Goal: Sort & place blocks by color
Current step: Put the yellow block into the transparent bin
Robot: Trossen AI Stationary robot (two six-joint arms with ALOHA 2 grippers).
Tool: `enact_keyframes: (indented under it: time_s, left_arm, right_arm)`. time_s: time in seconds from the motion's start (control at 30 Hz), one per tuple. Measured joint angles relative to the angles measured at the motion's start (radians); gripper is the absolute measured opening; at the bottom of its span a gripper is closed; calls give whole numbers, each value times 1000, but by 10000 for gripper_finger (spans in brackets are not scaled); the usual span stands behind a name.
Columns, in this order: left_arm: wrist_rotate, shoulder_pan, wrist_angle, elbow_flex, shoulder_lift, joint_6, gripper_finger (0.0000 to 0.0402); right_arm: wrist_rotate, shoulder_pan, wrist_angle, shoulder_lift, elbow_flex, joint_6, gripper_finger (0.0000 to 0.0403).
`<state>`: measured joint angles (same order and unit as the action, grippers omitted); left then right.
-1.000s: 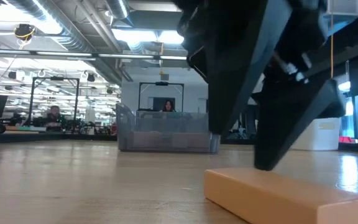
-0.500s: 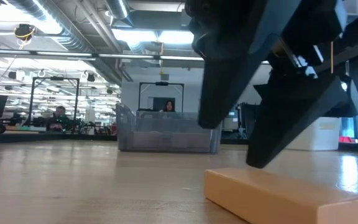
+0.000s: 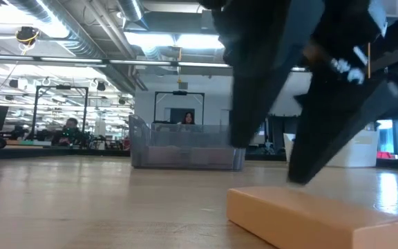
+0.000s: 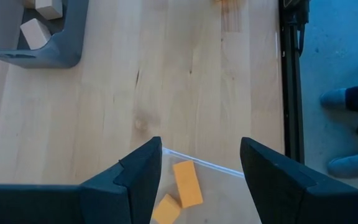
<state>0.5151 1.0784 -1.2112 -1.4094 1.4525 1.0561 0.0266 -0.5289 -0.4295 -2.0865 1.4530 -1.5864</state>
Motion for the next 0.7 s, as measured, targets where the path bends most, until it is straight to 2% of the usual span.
enact_keyframes:
  time_s: [0.07,0.2,0.27,0.47,0.7]
  left_arm:
    - [-4,1,0,0,0,-18,208]
    - [-10,0,0,0,0,-40,208]
    - [-10,0,-1,0,0,-50,208]
    - [-11,0,-1,0,0,-56,208]
    - [-11,0,-11,0,0,-76,208]
  right_arm:
    - [-2,0,-116,0,51,-2,222]
    - [11,0,-456,0,223,-2,222]
    - [35,-1,-548,1,295,-3,222]
    - [91,-19,-599,-26,400,-55,222]
    - [-69,-41,-606,-196,543,-47,222]
